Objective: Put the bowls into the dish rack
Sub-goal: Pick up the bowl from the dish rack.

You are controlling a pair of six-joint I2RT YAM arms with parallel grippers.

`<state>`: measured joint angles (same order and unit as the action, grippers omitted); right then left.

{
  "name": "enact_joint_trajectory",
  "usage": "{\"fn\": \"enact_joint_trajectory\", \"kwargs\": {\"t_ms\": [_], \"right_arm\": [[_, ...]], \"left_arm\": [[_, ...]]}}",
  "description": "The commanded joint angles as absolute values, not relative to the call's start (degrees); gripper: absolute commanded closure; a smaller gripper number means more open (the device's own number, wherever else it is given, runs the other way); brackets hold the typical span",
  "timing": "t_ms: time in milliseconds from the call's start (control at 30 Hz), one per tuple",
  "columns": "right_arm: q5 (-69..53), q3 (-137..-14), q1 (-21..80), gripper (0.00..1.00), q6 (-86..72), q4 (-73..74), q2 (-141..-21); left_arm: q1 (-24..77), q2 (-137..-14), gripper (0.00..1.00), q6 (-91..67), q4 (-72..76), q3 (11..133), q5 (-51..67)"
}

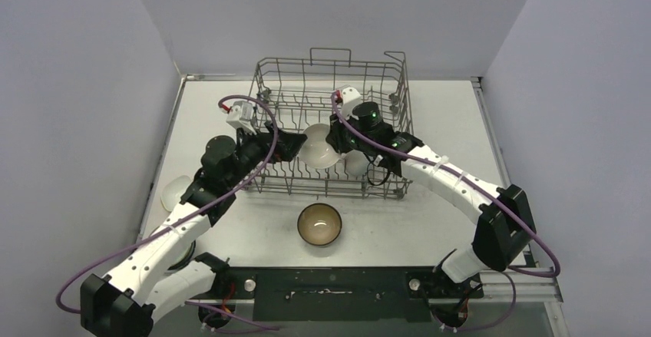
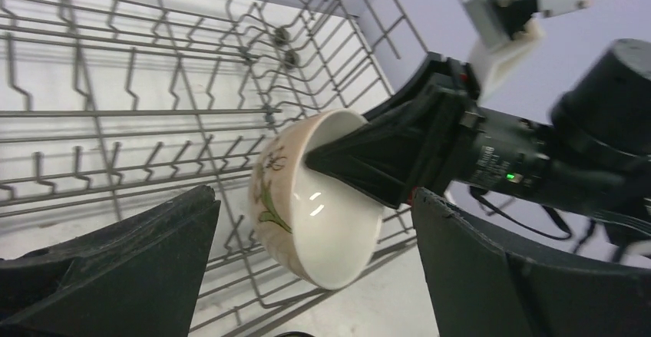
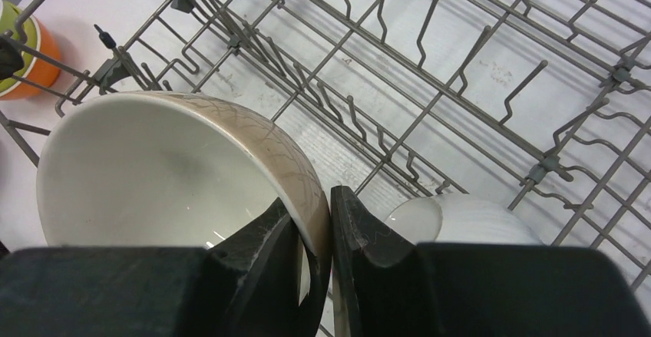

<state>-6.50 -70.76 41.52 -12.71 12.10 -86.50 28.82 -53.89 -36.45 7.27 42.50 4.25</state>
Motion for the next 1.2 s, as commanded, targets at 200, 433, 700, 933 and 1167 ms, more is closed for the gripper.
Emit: {"fn": "enact_joint_trajectory", "kwargs": {"t_ms": [200,433,700,933,1167], "right_arm": [[-26.11,-68.42,35.56,0.95,-19.79,-5.19,-77.89],[-29.19,-69.61,35.33,0.95,-21.2,-7.02,-75.76],[-30.8,-70.83,35.33,0.95,-22.1,-7.43,-76.71],[-30.56,-70.9,35.38,0.95,-22.18,-7.28,-77.49],[-29.9,-70.97,35.42,0.95,-21.37,-6.2,-78.24]], "left_arm": [[27.27,-54.72,0.04,-49.48,18.5,41.71,20.48],[26.81,-53.52,0.04,-53.99,19.33,39.98,20.15],[27.03,-56.72,0.11,-58.76,27.88,38.9,25.83],[28.74,-58.47,0.19,-58.96,28.11,41.1,26.87],[29.36,-60.0,0.43,-58.71,27.95,42.11,28.17]]}}
